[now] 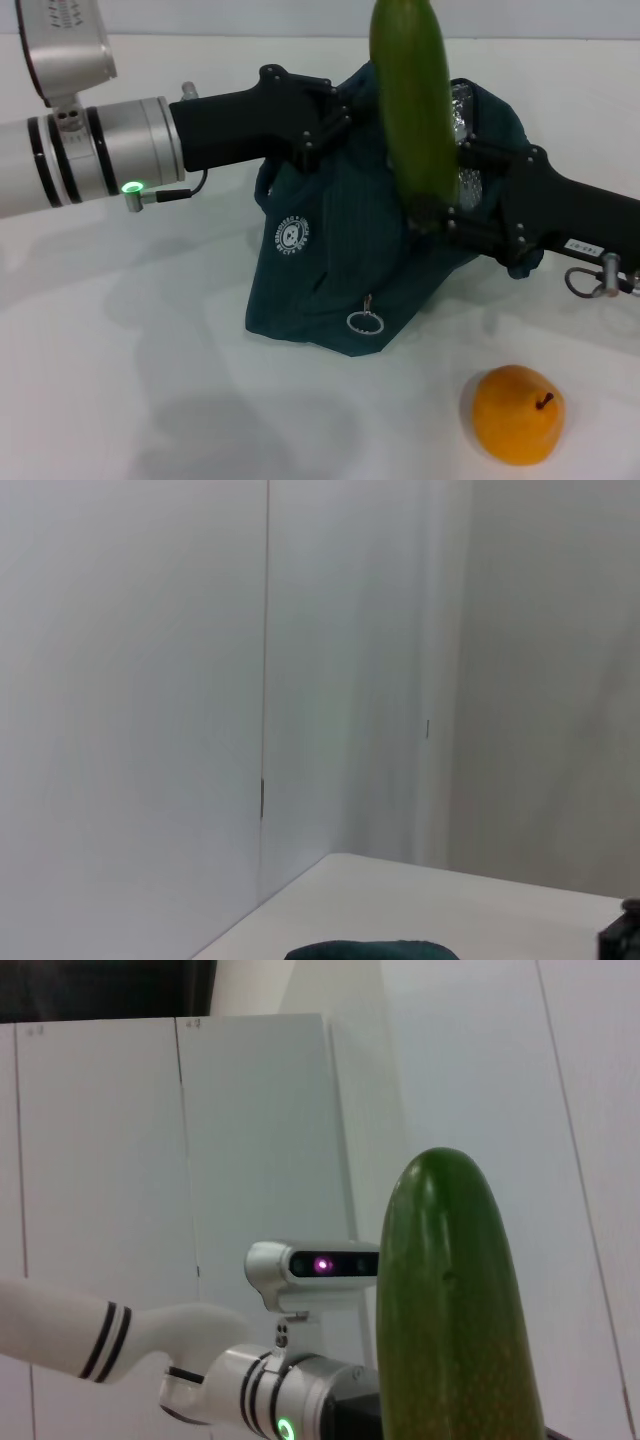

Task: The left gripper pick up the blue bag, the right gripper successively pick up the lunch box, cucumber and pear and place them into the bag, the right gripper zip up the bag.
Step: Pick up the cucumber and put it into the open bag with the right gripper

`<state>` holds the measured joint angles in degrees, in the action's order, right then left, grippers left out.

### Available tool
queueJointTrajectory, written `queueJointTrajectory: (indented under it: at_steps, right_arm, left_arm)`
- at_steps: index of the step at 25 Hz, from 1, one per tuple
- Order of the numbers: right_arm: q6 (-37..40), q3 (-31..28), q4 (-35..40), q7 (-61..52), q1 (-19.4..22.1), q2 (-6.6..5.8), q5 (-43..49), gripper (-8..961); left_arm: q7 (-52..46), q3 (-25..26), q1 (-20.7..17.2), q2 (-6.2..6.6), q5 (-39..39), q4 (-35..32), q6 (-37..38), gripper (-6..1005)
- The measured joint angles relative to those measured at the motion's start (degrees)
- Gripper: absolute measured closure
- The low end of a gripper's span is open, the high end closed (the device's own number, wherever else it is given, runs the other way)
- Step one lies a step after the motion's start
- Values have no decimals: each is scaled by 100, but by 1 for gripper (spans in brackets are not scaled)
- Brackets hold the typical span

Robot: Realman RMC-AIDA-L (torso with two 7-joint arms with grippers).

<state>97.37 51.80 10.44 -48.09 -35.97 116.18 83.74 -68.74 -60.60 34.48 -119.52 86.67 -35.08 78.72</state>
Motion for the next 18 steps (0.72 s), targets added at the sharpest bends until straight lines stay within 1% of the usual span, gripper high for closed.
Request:
queueJointTrajectory:
  at_steps: [10, 18]
  right_arm:
    - [-322, 2, -579, 540, -331, 0, -144, 300]
    - [-355, 31, -592, 549, -292, 0, -110, 287]
  left_arm:
    - [0, -5, 7, -1, -2, 0, 4, 916]
    - [-20, -13, 6, -1, -2, -23, 4, 915]
